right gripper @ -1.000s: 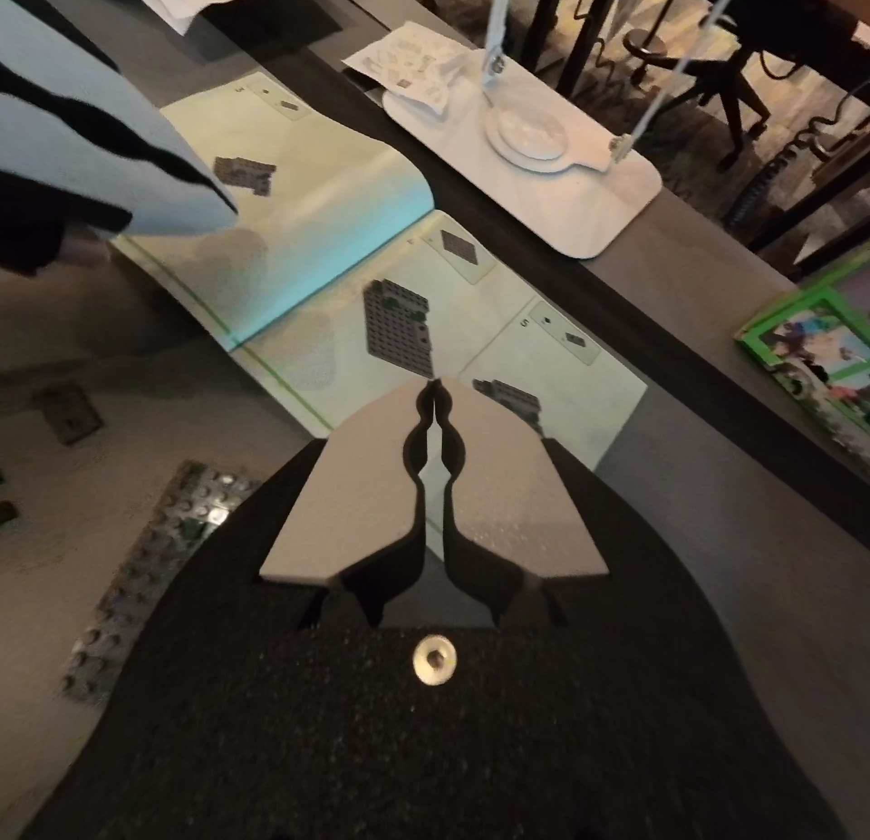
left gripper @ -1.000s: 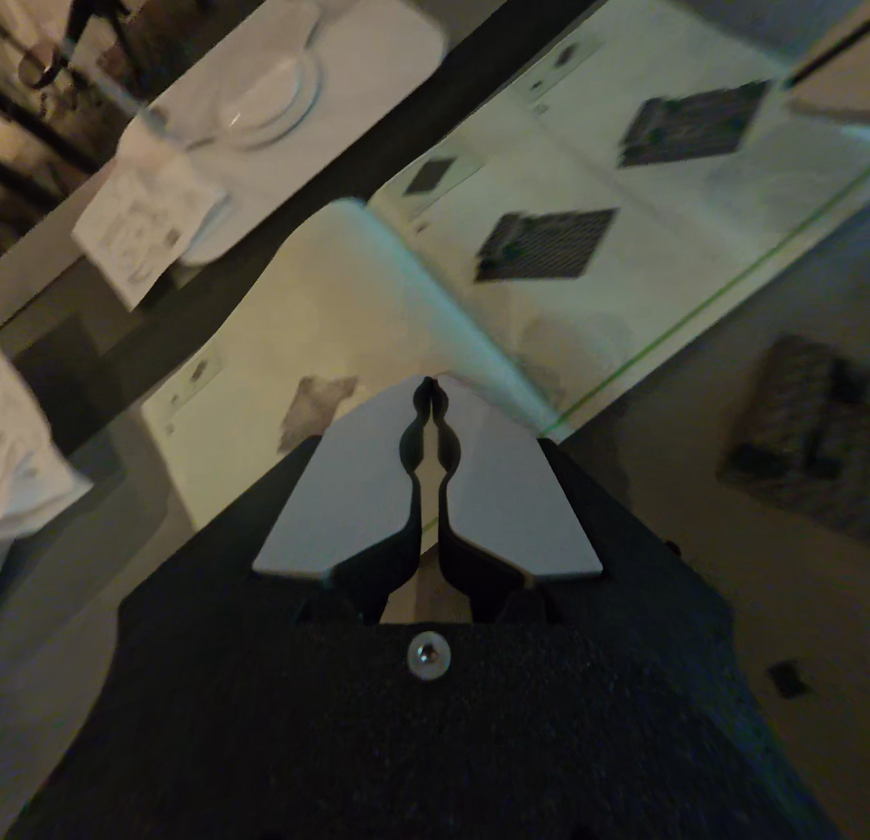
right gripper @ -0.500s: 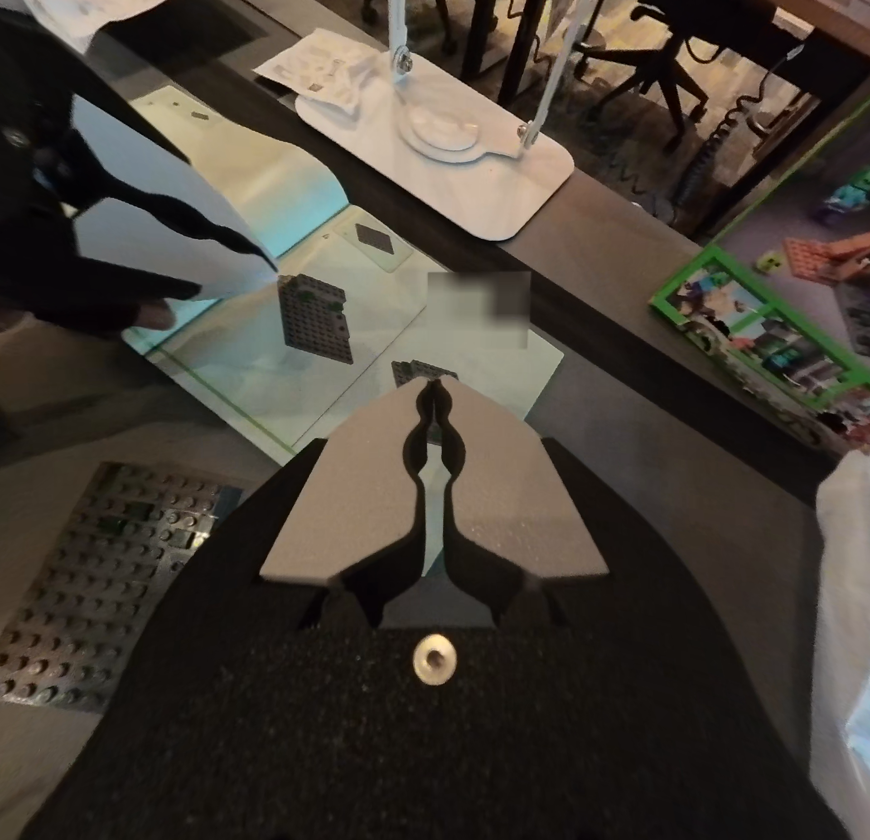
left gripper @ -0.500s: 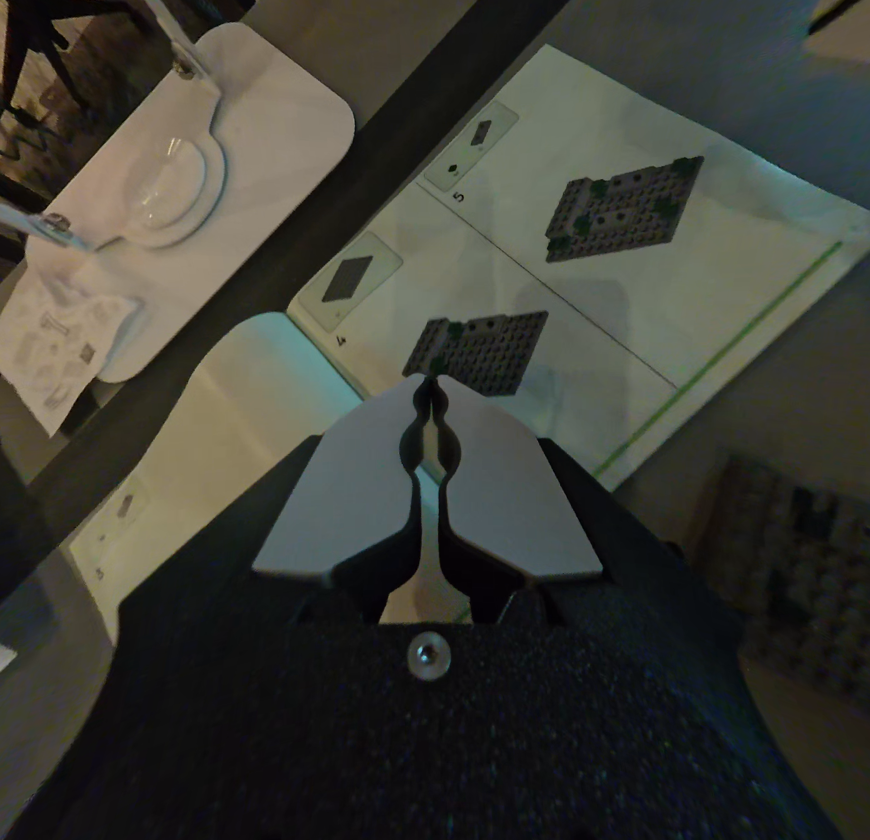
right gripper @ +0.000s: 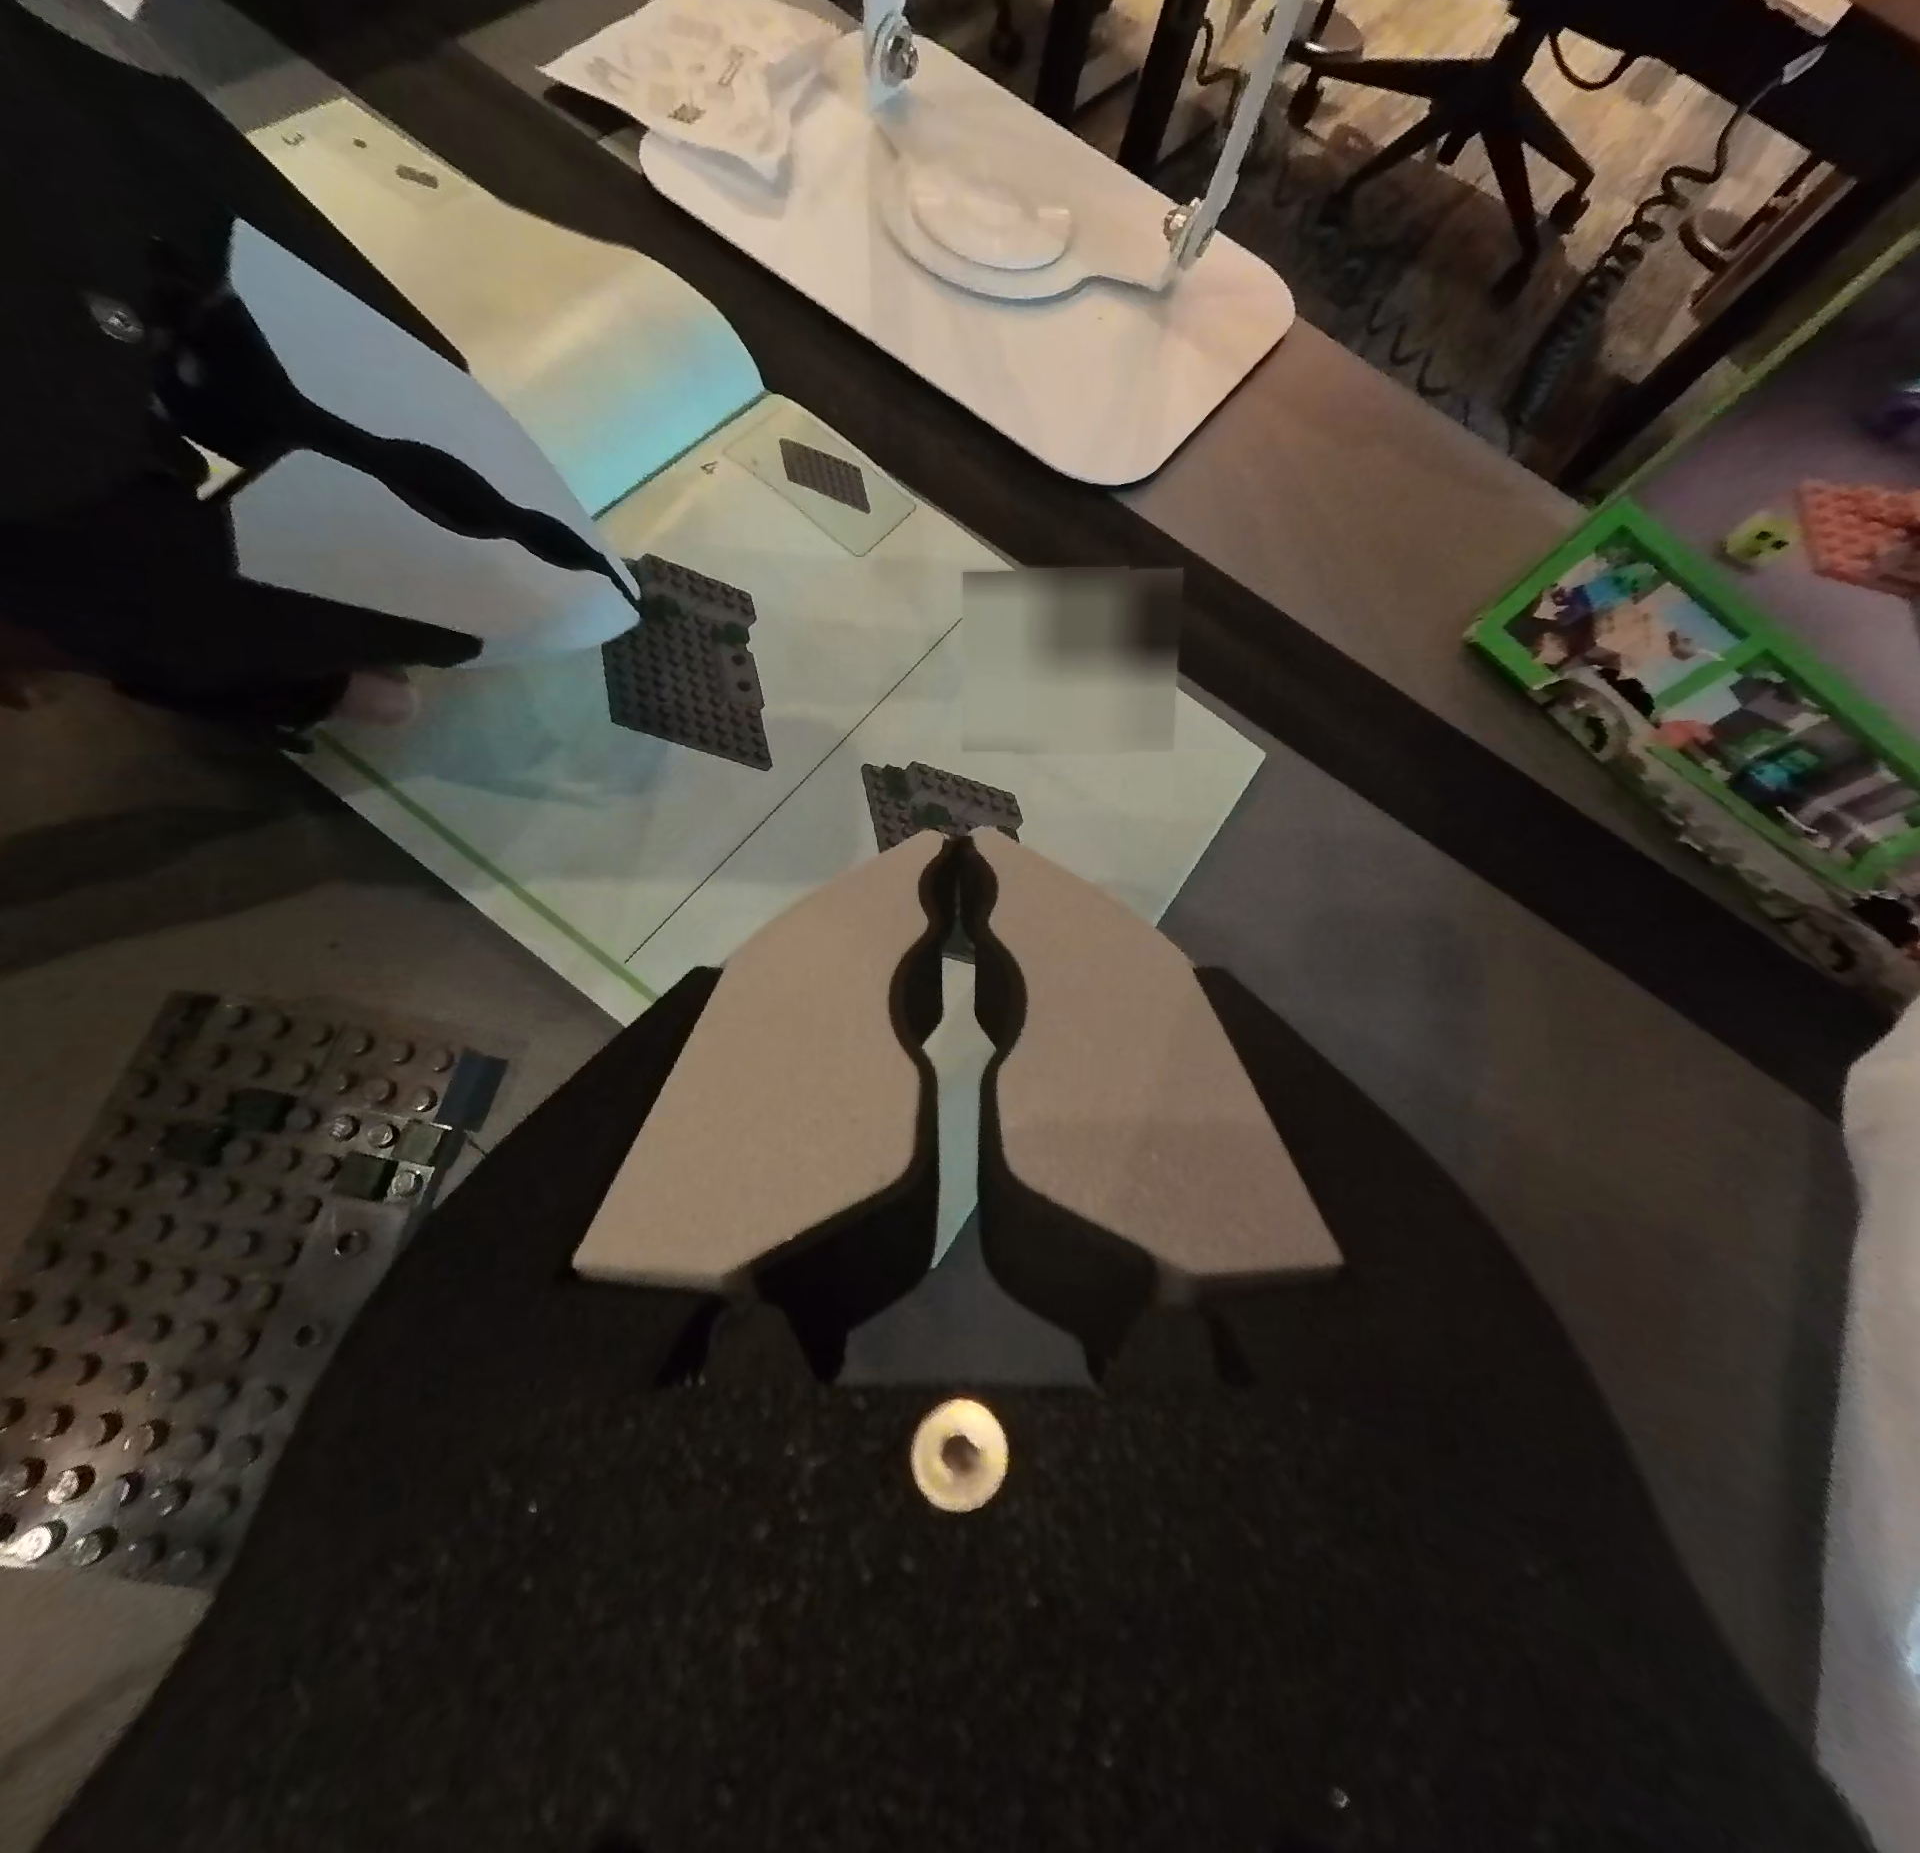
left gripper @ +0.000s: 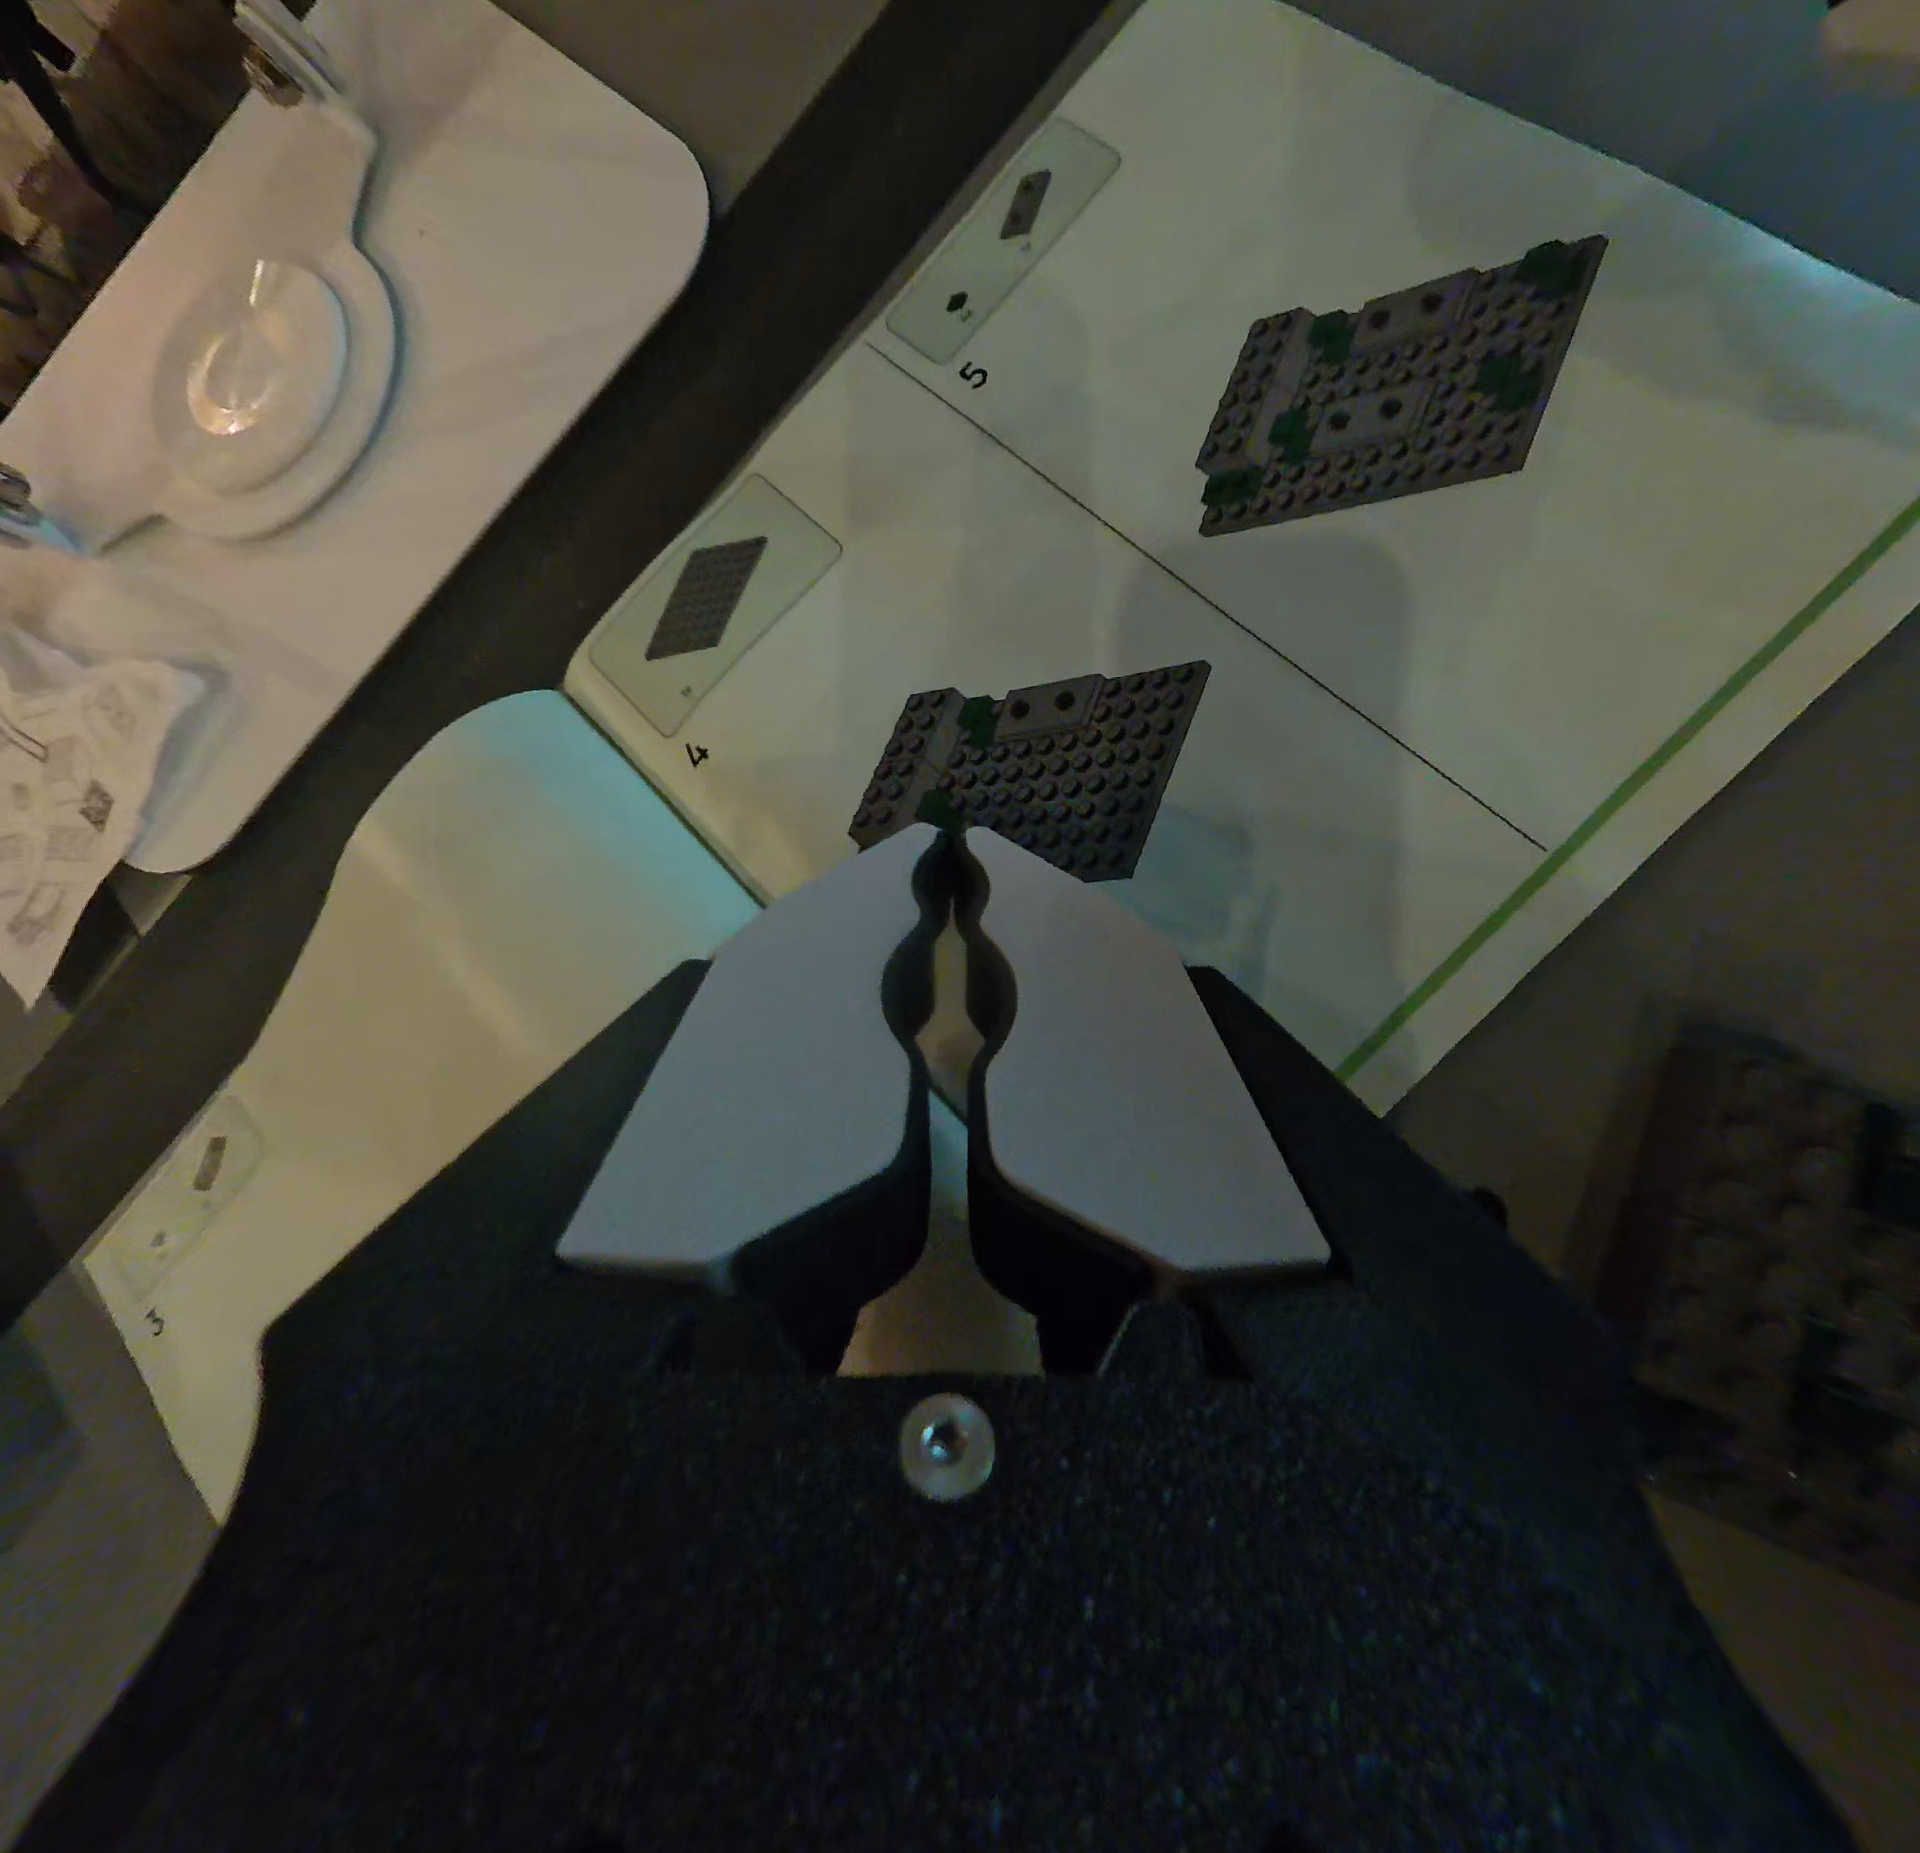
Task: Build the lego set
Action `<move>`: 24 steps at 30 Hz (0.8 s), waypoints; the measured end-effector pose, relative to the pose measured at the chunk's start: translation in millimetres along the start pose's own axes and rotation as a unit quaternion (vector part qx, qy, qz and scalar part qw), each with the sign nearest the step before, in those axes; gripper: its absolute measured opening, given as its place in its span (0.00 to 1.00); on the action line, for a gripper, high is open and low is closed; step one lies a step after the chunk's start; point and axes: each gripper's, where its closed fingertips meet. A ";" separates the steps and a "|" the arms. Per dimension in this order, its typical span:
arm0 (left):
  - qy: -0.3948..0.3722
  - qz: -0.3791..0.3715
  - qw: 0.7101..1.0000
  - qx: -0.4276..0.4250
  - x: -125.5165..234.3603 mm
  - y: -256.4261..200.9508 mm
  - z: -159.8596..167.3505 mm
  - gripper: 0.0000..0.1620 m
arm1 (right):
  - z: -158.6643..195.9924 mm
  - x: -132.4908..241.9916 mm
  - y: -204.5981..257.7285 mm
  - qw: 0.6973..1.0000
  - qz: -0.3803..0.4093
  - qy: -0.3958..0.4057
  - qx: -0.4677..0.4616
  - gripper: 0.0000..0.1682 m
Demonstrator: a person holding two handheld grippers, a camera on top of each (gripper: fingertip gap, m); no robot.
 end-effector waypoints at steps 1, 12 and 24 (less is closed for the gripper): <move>-0.001 0.000 1.000 -0.001 0.0 -0.3 -0.2 0.00 | 0.1 -0.1 -0.2 1.000 0.000 0.000 0.000 0.00; -0.015 -0.004 1.000 0.000 10.7 0.3 -4.0 0.00 | 6.1 -3.4 -3.2 1.000 0.000 0.008 -0.006 0.00; -0.032 -0.007 0.999 0.007 26.7 5.1 -4.6 0.00 | 13.6 -2.1 -16.6 1.000 0.011 0.013 -0.017 0.00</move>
Point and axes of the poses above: each gripper's, where its closed fingertips meet, x back along the fingers, z out of its underside, y = z × x across the jaws, and after that the axes turned 4 degrees about -z, right-handed
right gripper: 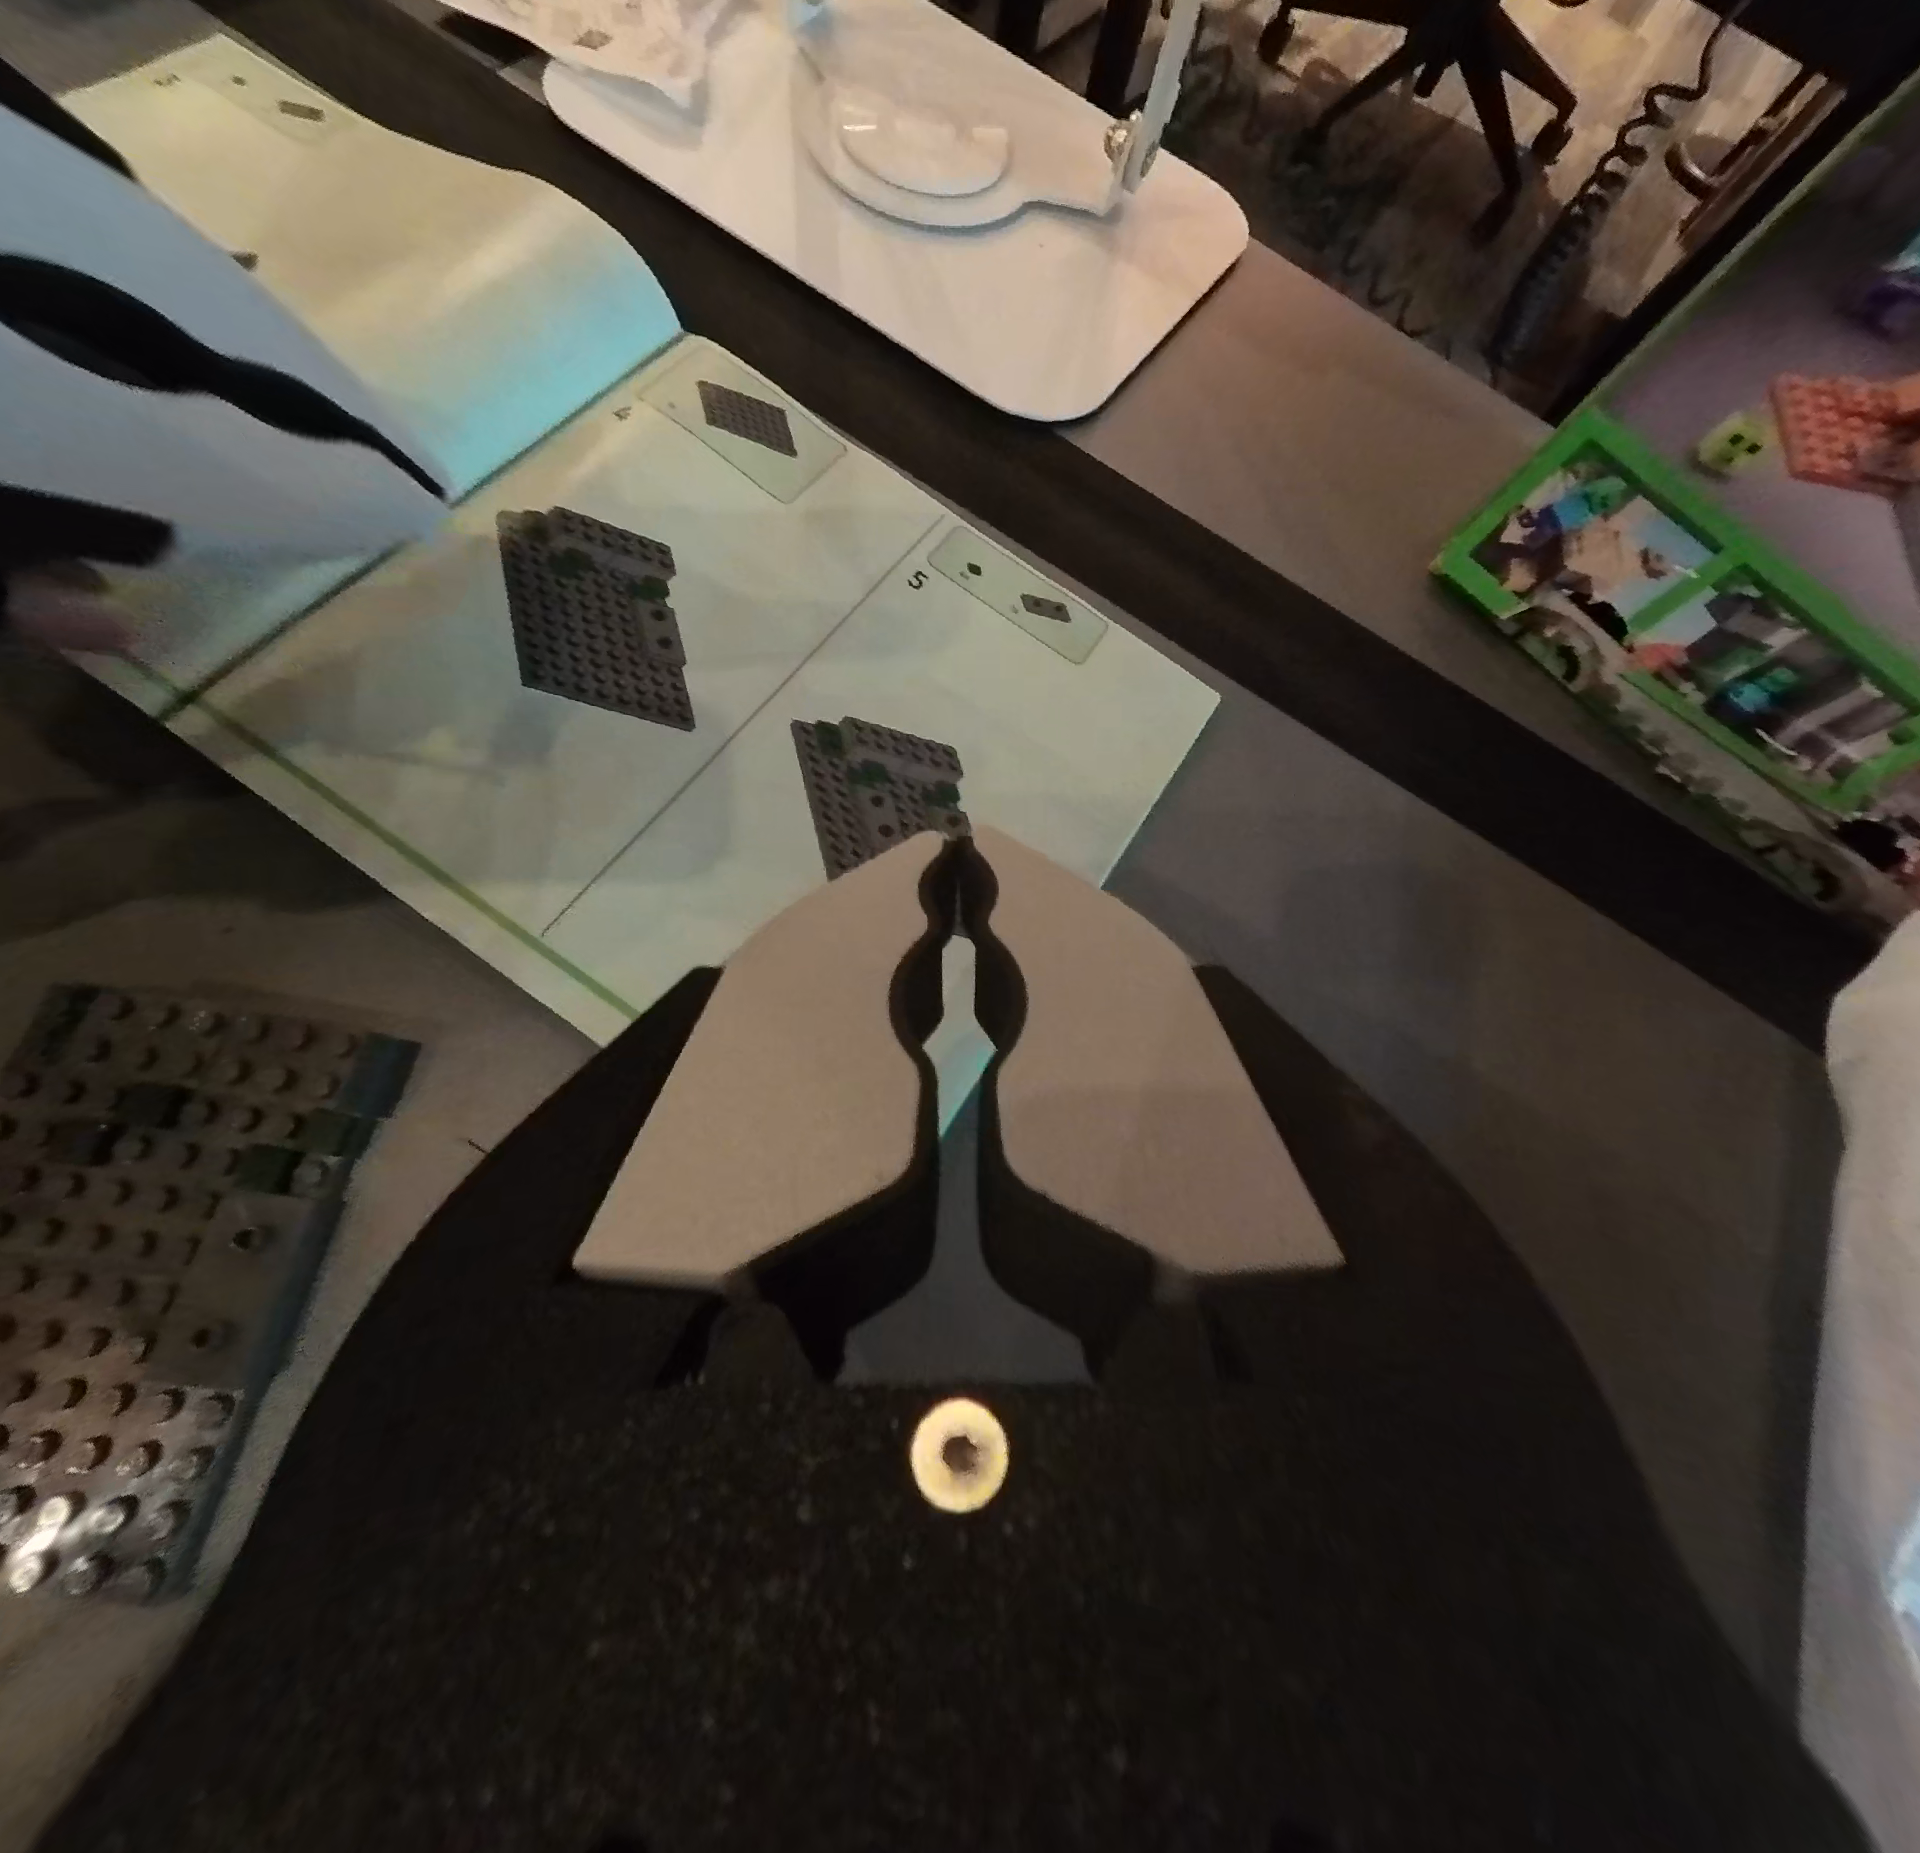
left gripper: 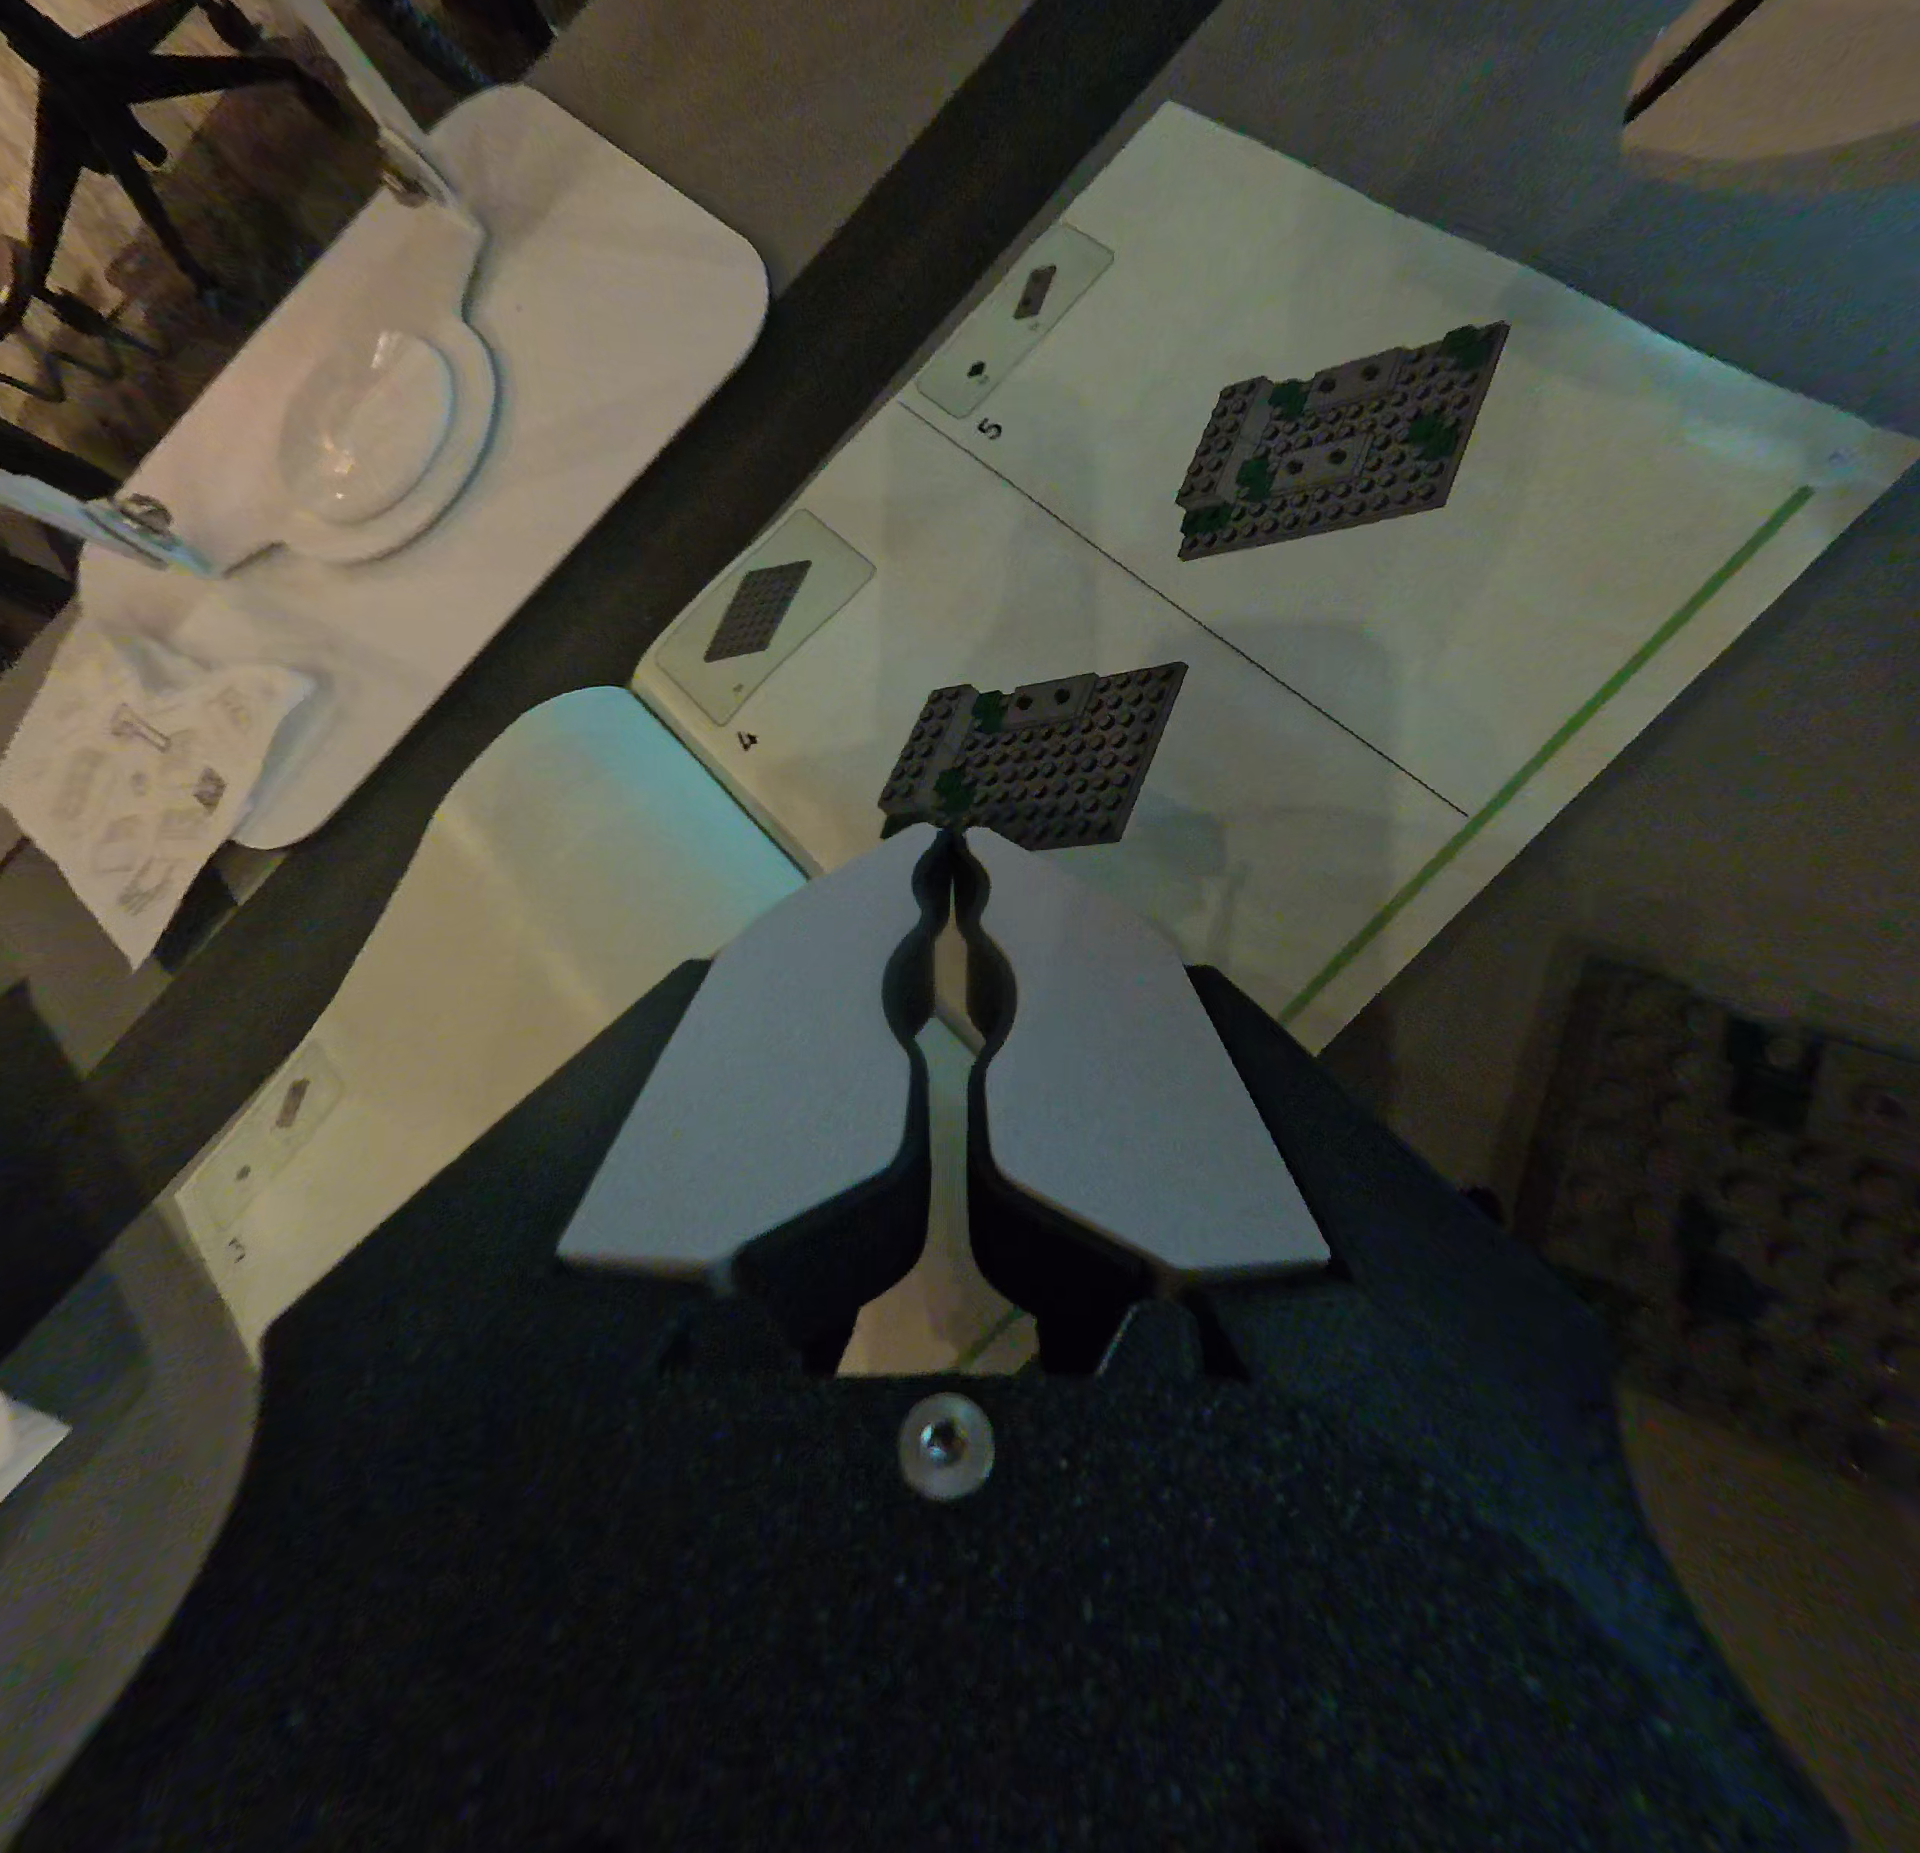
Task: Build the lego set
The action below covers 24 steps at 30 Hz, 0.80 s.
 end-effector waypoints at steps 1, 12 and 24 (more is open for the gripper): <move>-0.003 -0.001 1.000 0.001 2.2 1.2 -1.2 0.00 | 0.5 0.0 -0.8 1.000 0.001 0.000 0.000 0.00; -0.031 -0.017 0.999 0.010 25.7 14.6 -11.8 0.00 | -2.7 3.4 -1.9 1.000 0.003 -0.007 0.002 0.00; -0.083 -0.034 0.996 0.006 76.5 27.6 -39.6 0.00 | -6.8 4.7 2.8 1.000 -0.005 -0.014 0.008 0.00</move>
Point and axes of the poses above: each gripper's, where its closed fingertips meet, x back along the fingers, z out of its underside, y = z × x across the jaws, and after that the axes turned 4 degrees about -z, right-handed
